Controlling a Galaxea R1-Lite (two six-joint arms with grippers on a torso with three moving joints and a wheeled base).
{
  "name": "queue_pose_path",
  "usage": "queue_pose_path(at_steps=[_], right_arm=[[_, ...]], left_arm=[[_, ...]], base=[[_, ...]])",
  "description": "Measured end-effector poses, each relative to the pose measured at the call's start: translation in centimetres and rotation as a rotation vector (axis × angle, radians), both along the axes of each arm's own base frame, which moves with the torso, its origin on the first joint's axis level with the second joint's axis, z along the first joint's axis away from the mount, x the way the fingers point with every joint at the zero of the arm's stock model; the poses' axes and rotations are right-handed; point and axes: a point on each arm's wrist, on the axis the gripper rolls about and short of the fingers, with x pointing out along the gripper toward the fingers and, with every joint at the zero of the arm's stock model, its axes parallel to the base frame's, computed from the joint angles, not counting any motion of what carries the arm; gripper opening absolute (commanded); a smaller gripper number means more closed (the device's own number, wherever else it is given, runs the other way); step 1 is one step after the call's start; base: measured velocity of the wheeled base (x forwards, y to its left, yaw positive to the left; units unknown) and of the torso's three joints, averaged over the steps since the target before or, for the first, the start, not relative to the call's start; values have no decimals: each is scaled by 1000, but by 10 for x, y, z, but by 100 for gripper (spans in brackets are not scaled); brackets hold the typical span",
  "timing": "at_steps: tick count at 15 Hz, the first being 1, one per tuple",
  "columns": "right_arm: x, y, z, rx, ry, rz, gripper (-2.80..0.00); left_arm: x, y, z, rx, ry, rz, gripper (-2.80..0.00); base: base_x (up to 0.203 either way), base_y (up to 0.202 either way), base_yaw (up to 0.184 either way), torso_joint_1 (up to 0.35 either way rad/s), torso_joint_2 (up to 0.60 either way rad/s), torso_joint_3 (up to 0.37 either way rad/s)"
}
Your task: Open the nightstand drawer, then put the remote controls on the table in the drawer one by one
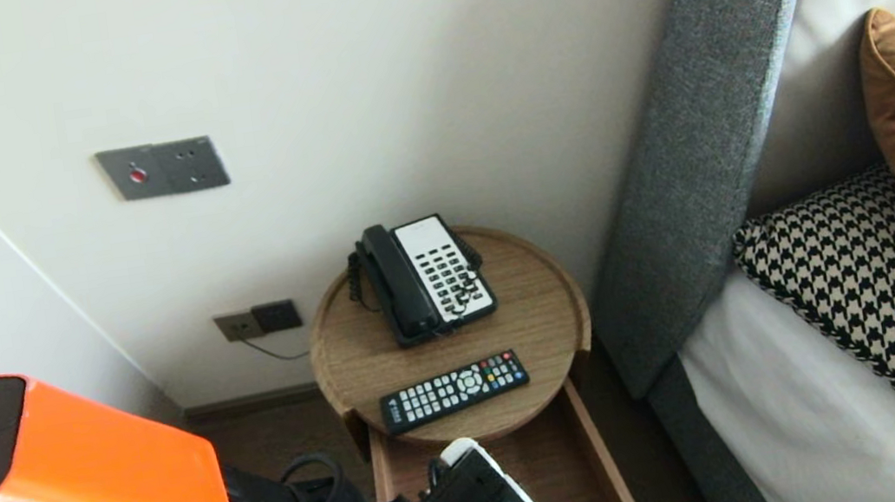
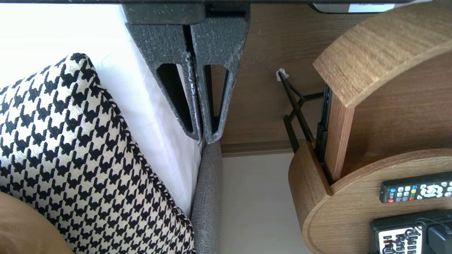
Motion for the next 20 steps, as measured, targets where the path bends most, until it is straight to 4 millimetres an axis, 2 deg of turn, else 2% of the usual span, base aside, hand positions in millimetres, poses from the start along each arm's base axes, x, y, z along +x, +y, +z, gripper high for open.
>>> queue_pose_path(at_steps=[7,11,15,20], right_arm=[[0,0,0,0,0,0,-280],[0,0,0,0,0,0,-280],[0,0,0,0,0,0,-280],[0,0,0,0,0,0,-280]], left_arm=[[-2,3,1,0,7,11,-280],[3,-4,6,-60,-26,17,-280],[22,-8,20,-193,-129,56,-280],[53,0,46,-238,-286,47,-280]], base=[[0,0,0,0,0,0],[0,0,0,0,0,0],[0,0,0,0,0,0],[0,0,0,0,0,0]])
